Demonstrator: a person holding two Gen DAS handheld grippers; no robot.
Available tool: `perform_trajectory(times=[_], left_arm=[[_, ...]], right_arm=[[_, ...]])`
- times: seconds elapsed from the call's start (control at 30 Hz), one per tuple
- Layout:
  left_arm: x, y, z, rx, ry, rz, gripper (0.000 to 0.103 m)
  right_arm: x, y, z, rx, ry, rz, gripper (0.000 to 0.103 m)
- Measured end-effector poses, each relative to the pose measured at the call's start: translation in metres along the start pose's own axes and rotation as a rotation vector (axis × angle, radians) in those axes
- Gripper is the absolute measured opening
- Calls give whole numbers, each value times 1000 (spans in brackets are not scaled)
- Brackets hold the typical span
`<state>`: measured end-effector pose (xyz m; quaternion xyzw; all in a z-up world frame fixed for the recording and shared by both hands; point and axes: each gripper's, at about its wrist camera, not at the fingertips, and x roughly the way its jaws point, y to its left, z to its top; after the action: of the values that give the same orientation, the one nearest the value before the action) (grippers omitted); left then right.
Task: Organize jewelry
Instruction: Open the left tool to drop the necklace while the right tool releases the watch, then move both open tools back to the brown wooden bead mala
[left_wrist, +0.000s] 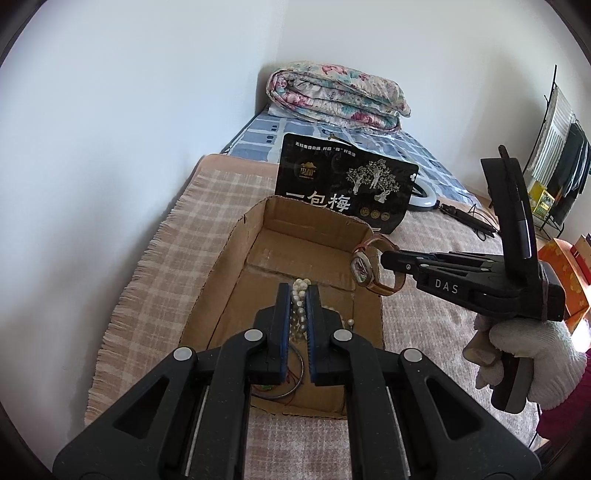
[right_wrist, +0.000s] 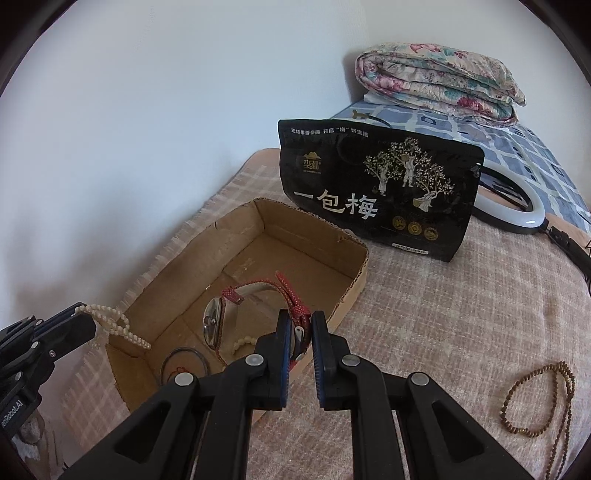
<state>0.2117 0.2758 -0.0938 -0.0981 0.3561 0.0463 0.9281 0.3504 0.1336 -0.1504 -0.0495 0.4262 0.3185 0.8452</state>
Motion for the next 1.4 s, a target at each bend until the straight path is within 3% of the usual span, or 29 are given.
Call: perform_trajectory(times=[0.27,0.47,0.5,0.57,0.63,0.7,0.97,1.03,1.4], left_arm=[[2,1,0,9,-2,14,5],[4,2,-1,16,3,34,7],[4,3,-1,13,4,34,12],[2,3,-1,5,-7,35,50],[-2,2,-1,3,-29,43,61],[-3,1,-1,2,-34,51,69],[-5,-1,0,1,-32,55,71],[-5,-1,0,0,-32,54,76],[-13,-22,0,32,-54,57,79]], right_arm=[[9,3,1,7,8,28,10],[6,8,1,1,-5,58,25],[6,8,1,2,-6,63,29],[4,9,1,0,-9,50,35],[2,9,0,-2,-13,27,62],[-2,8,0,2,-31,-3,78],[-17,4,3,-1,-68,-77,98],[-21,4,2,-7,-78,-102,103],[-43,-5,-1,4,-97,-130,103]])
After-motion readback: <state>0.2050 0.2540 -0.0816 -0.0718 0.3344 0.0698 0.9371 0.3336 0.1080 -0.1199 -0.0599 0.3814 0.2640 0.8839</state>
